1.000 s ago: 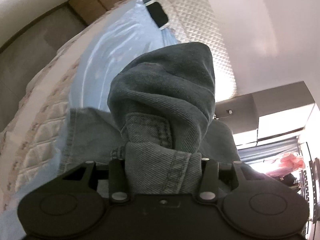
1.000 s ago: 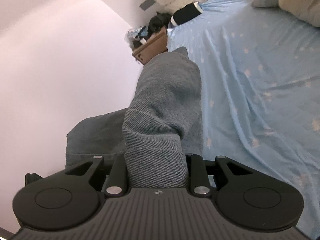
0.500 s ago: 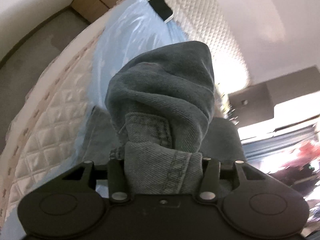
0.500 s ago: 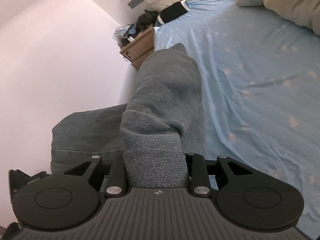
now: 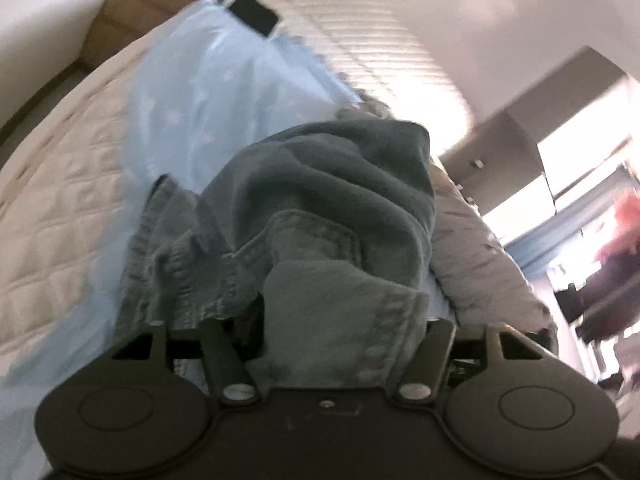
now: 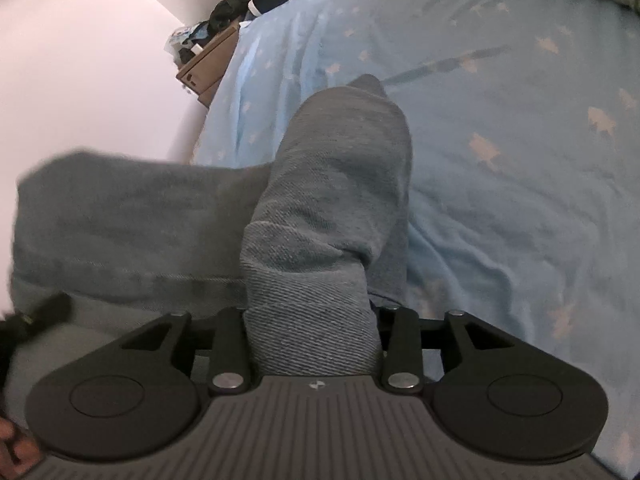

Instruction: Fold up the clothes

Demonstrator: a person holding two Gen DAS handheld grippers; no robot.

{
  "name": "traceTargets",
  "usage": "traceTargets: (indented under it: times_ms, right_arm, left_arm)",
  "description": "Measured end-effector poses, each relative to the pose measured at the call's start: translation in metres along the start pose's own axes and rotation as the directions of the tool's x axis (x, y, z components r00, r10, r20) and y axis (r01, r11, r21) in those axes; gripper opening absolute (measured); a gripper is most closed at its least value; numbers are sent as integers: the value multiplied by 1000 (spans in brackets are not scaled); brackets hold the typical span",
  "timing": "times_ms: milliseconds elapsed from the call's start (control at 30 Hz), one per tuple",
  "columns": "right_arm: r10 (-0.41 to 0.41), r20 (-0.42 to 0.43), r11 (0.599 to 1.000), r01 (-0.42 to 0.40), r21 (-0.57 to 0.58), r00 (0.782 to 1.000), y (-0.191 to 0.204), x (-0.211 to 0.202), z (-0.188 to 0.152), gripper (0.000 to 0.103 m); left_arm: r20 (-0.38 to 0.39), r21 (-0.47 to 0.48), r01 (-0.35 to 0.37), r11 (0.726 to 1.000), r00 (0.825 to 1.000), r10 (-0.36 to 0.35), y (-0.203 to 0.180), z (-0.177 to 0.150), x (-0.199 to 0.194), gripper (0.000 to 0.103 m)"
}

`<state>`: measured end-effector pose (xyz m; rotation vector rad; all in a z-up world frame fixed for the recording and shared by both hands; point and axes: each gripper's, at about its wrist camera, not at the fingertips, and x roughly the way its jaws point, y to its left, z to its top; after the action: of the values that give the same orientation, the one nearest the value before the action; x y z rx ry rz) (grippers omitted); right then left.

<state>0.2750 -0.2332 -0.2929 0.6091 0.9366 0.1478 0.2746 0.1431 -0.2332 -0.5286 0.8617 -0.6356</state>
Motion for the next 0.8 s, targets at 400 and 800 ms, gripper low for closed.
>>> traceTargets:
  times_ms: [400,800]
  right_arm:
    - [-98,22,992,95,86,995,5,-27,-20,68]
    - [-318,267,926,358,-116,910,78,-89,-14,71]
  left_arm:
    - [33,-132,113,985,993,-110,41,-7,-44,84]
    - [144,-301,267,916,962,-233,99,3,-35,88]
